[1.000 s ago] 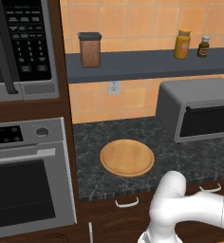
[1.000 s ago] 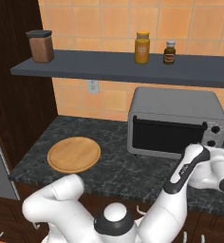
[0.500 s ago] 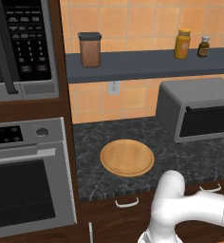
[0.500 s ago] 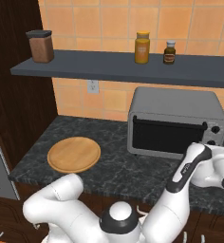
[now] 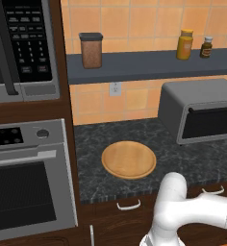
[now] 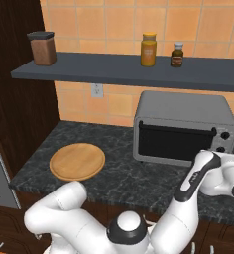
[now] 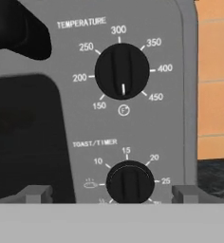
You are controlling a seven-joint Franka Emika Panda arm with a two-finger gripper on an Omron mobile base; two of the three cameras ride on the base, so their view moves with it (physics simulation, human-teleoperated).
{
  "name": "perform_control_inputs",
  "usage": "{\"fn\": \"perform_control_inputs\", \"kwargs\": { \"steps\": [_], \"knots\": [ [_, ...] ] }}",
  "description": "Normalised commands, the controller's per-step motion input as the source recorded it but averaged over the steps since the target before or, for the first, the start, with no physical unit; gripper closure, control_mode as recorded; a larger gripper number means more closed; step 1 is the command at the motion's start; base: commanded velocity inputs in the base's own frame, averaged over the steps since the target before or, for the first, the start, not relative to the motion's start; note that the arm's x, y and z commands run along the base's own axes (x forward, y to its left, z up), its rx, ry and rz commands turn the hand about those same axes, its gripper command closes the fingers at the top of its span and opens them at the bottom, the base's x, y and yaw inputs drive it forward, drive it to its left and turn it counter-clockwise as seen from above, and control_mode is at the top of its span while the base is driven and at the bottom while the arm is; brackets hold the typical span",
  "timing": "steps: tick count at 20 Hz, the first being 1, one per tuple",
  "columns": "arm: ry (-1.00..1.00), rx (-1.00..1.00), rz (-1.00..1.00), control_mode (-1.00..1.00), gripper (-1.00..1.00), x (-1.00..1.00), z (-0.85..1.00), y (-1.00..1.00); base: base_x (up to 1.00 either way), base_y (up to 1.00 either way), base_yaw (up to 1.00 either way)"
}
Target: Pick up the kebab skewer and baguette bread, and place them inside the toaster oven. Close the toaster oven door and start by setting the timer.
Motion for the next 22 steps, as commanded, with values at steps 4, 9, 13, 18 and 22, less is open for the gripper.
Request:
{"fn": "perform_control_inputs", "kwargs": {
  "steps": [4, 9, 13, 18, 22],
  "knots": [
    [0.0, 0.0, 0.0, -1.0, -1.0, 0.17, 0.0, -0.1, 0.0, 0.0, 0.0],
    [0.0, 0.0, 0.0, -1.0, -1.0, 0.07, 0.0, -0.1, 0.0, 0.0, 0.0],
    [0.0, 0.0, 0.0, -1.0, -1.0, 0.0, 0.0, -0.01, 0.0, 0.0, 0.0],
    [0.0, 0.0, 0.0, -1.0, 1.0, 0.0, 0.0, 0.0, 0.0, 0.0, 0.0],
    [0.0, 0.0, 0.0, -1.0, 1.0, 0.0, 0.0, 0.0, 0.0, 0.0, 0.0]
  ]
}}
